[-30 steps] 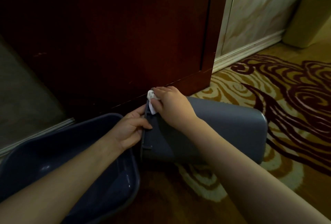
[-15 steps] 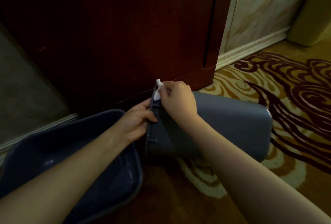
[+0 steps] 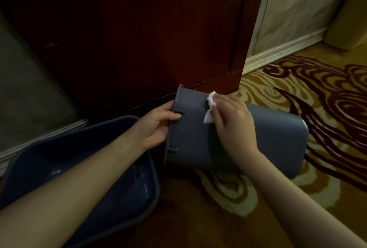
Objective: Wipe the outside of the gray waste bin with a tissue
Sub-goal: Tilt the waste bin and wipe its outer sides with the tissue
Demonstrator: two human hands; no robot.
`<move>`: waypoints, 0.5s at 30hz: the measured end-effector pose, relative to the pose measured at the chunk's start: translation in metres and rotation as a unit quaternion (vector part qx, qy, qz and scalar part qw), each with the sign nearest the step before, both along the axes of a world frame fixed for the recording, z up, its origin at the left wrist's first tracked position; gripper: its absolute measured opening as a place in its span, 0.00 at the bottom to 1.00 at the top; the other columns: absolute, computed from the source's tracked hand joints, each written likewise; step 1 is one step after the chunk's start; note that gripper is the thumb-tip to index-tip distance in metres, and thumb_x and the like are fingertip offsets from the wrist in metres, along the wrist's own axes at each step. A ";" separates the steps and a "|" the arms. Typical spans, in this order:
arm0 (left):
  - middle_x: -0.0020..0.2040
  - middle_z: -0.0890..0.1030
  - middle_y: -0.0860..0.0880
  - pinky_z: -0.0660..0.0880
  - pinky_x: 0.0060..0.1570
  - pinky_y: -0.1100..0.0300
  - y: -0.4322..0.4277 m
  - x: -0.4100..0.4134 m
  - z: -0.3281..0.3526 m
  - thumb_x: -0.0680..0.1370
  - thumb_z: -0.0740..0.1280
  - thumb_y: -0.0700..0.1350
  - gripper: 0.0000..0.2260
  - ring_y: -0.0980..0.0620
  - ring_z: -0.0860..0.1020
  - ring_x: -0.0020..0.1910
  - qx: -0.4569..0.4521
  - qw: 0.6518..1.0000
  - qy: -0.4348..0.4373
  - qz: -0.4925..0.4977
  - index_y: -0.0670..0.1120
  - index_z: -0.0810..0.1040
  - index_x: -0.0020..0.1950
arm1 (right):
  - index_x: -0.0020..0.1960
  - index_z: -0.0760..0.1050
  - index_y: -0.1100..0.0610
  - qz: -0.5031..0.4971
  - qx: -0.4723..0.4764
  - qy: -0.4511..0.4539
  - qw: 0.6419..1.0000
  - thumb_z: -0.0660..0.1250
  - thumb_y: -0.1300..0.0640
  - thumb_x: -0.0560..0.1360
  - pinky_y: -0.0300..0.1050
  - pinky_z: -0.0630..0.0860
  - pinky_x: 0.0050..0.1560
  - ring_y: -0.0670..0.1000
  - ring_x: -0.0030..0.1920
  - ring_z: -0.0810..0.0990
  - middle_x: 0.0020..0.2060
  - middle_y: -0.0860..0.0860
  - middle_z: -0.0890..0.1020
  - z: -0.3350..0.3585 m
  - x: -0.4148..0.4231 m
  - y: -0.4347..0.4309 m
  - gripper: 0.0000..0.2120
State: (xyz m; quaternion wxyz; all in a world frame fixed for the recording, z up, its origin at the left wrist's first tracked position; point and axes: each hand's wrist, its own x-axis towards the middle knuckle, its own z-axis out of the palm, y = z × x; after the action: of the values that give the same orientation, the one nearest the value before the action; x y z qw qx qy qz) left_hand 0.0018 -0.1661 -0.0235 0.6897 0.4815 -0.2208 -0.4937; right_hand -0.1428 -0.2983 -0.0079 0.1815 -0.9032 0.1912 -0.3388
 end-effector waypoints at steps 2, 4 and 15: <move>0.54 0.83 0.46 0.79 0.48 0.55 -0.002 -0.001 0.000 0.72 0.65 0.40 0.20 0.49 0.82 0.53 -0.009 1.000 0.014 0.013 0.47 0.75 0.64 | 0.60 0.75 0.58 0.045 -0.029 -0.008 0.999 0.60 0.58 0.77 0.43 0.65 0.64 0.52 0.63 0.72 0.61 0.53 0.78 -0.017 -0.020 0.011 0.14; 0.54 0.83 0.46 0.80 0.48 0.55 -0.005 -0.002 0.000 0.72 0.64 0.43 0.21 0.50 0.82 0.52 -0.014 0.999 0.021 0.031 0.46 0.73 0.66 | 0.62 0.74 0.55 0.099 -0.066 0.018 0.993 0.58 0.56 0.76 0.47 0.66 0.66 0.50 0.65 0.70 0.63 0.51 0.76 -0.038 -0.034 0.025 0.16; 0.49 0.85 0.48 0.80 0.49 0.57 -0.008 -0.003 0.002 0.76 0.60 0.41 0.13 0.53 0.83 0.49 -0.009 0.999 0.013 0.045 0.46 0.77 0.59 | 0.56 0.77 0.55 0.125 -0.076 -0.006 0.989 0.61 0.53 0.74 0.42 0.61 0.54 0.51 0.52 0.68 0.51 0.52 0.76 -0.064 -0.017 0.052 0.14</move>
State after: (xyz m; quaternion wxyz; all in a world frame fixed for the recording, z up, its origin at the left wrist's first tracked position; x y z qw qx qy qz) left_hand -0.0008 -0.1746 -0.0213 0.7182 0.4789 -0.1941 -0.4660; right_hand -0.1603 -0.2459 -0.0718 0.1541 -0.9290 0.0496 -0.3327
